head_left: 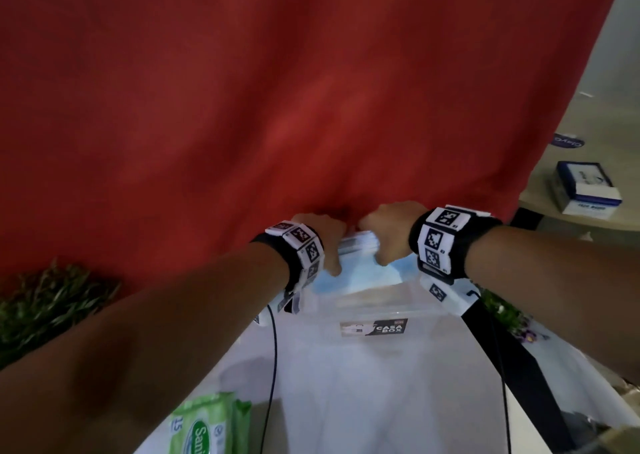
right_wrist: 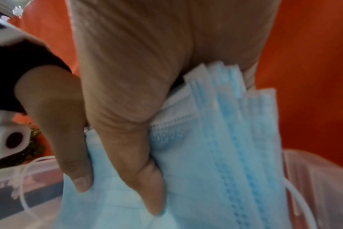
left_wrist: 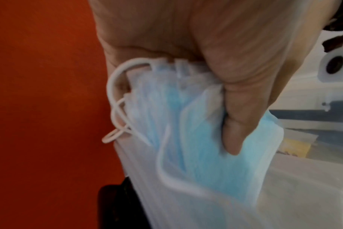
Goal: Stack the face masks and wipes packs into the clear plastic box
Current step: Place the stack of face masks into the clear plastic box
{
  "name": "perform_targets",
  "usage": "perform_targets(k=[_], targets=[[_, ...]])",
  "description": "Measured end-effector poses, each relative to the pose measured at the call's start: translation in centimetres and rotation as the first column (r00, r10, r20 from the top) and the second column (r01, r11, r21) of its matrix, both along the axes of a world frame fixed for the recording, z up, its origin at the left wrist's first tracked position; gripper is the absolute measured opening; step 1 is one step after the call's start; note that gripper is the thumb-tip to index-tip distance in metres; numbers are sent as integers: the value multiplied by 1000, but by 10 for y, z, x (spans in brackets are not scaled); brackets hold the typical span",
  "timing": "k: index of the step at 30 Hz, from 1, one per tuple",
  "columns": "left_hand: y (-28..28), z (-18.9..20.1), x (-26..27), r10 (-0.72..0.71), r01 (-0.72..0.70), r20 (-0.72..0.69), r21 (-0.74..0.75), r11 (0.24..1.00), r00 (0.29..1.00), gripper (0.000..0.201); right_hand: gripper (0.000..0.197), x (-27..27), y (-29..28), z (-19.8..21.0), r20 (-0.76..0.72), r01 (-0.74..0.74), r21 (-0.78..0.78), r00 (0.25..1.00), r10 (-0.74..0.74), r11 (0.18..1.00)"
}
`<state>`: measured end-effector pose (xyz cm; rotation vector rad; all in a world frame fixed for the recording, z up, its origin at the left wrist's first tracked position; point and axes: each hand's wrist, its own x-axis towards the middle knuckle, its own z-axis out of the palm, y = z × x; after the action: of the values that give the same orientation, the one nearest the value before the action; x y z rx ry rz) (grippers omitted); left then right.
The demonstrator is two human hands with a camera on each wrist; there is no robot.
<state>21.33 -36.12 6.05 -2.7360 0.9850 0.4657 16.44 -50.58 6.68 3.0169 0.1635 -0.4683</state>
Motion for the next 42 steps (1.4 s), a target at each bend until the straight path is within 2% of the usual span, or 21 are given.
perform_targets(k=[4,9,13,15,18,20,22,23,24,26,27,28,31,32,34,37,39,41,42], targets=[[-16,-11,5,-58,59,-8,86,995,998,74,20,13,5,-8,-187,29,-19,982,-32,999],[-32,-14,6,2,15,-100,169,985,995,74,39,22,6,-11,-273,43,-13,961,-45,999],[-35,-22,9,13,4,-94,177,984,996,77,55,22,9,-4,-292,-17,-62,956,-2,998],[-37,-24,3,-19,25,-38,179,984,999,69,52,17,9,4,-248,-50,-86,968,27,995],[-38,-26,-5,-24,30,-28,238,971,999,59,39,5,14,14,-92,-106,-182,992,91,977],[-35,-26,-7,-48,54,-26,301,952,998,60,27,0,14,9,-196,-59,-83,980,41,995],[-33,-23,-10,-81,79,-4,260,962,997,58,20,-3,12,-6,-375,84,30,925,-67,996],[-33,-25,-8,-109,103,16,230,968,994,52,15,-5,11,-14,-399,134,61,912,-99,989],[-34,-25,-7,-116,109,18,226,968,993,43,15,-6,11,-21,-424,150,73,900,-106,986],[-35,-23,-6,-104,100,4,245,964,995,17,34,-6,16,-31,-581,121,61,811,-63,991],[-34,-25,-5,-70,70,-6,240,968,998,19,39,-5,19,-32,-641,95,47,766,-43,994],[-34,-24,-4,-34,40,-30,245,969,999,31,41,-4,22,-31,-654,88,46,756,-36,995],[-32,-38,14,57,-30,-99,254,967,993,36,46,-4,28,-24,-643,59,67,766,-2,996],[-32,-45,22,60,-30,-112,249,968,992,44,48,-3,27,-24,-641,73,64,767,-15,995],[-30,-37,20,25,-12,-57,229,973,998,58,50,-5,29,-23,-645,92,29,762,-52,995],[-24,-14,3,-100,80,80,226,971,992,63,52,-8,31,-21,-638,99,-12,765,-84,995],[-21,-10,-1,-119,92,132,194,977,984,73,53,-11,32,-19,-628,91,-15,774,-80,996],[-14,-15,-1,-97,78,103,180,981,990,77,53,-12,33,-18,-625,94,-15,776,-83,995],[-11,-19,0,-83,70,61,183,981,995,72,53,-13,35,-18,-630,100,-16,772,-88,995]])
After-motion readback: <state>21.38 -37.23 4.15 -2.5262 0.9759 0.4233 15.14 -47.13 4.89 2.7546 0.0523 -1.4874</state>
